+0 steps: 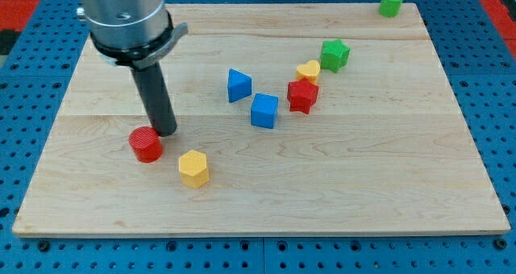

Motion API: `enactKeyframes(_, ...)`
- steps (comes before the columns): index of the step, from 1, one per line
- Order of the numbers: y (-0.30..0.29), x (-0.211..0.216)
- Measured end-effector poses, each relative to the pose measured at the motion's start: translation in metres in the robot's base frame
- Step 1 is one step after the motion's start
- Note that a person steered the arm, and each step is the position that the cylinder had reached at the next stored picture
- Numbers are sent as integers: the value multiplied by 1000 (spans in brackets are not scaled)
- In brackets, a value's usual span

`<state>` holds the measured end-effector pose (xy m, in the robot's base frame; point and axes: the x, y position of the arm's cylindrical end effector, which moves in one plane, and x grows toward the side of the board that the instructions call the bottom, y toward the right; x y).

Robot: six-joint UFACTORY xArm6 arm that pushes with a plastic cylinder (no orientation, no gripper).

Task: Push the red circle towards the bottom left

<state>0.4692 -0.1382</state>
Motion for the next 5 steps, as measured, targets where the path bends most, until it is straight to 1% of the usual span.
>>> enactKeyframes(1, 7, 16)
enactKeyframes(2, 25, 33)
enactKeyframes(4, 23, 29)
enactKeyframes(5, -7, 29)
